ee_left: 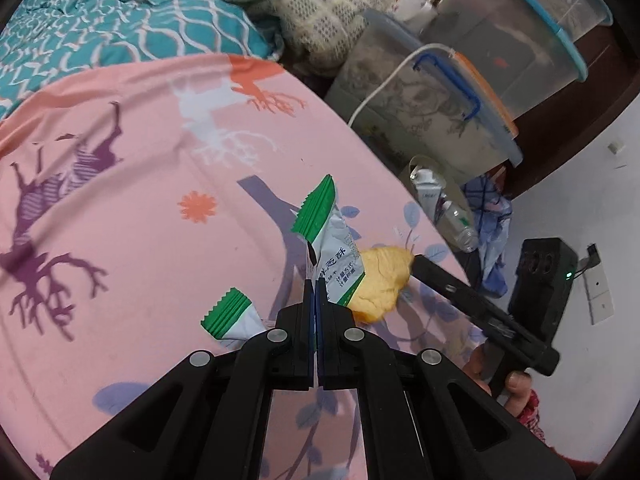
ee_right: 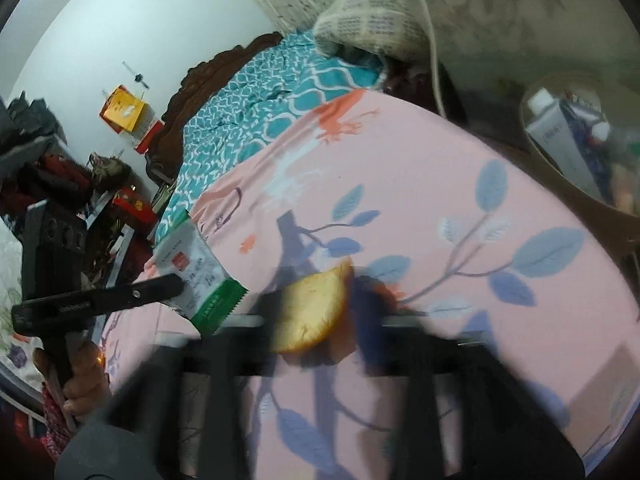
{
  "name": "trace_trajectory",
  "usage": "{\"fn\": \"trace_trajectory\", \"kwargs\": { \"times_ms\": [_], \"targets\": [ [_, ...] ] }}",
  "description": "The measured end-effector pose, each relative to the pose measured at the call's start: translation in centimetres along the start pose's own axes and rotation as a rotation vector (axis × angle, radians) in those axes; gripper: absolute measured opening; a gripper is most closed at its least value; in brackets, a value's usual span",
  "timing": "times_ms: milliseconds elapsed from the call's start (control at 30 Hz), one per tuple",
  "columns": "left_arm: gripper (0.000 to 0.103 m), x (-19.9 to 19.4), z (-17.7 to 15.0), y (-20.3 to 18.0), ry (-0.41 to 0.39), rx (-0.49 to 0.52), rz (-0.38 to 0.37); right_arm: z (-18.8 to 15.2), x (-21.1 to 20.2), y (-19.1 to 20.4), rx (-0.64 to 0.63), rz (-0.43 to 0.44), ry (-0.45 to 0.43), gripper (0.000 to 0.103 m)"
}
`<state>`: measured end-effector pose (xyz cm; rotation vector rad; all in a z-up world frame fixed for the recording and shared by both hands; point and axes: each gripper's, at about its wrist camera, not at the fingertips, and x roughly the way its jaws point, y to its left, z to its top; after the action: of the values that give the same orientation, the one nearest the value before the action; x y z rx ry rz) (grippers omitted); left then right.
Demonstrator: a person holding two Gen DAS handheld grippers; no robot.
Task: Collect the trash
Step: 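Close the right tool on the bread crust while the left tool holds the wrapper, then carry the green-white wrapper and bread crust over the beige wastebasket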
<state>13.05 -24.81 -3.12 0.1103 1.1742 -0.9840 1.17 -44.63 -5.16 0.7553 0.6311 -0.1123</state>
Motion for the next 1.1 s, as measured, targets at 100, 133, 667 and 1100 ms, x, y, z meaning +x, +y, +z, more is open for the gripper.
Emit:
{"fn": "trace_trajectory", "kwargs": {
  "times_ms": [100, 133, 667, 1100],
  "targets": [
    [0.0, 1.8, 0.3, -0.9, 0.031, 0.028, 0.037, 0.6, -0.3, -1.2, 0.015, 0.011, -0.014, 0.067],
    [0.0, 2.3, 0.3, -1.1, 0.039, 0.033, 0.047, 0.7, 0.2, -1.4, 0.017, 0.015, 0.012, 0.064],
    [0.0, 5.5, 0.6, -2.2, 0.104, 0.05, 0.098, -0.2, 1.8, -1.1, -0.062, 0.045, 0.109, 0.009],
    [0.0, 6.0, 0.2, -6.9, 0.109, 0.135, 0.045, 1.6, -3.7, -3.9, -0.017, -0.072, -0.099, 0.012]
  ]
}}
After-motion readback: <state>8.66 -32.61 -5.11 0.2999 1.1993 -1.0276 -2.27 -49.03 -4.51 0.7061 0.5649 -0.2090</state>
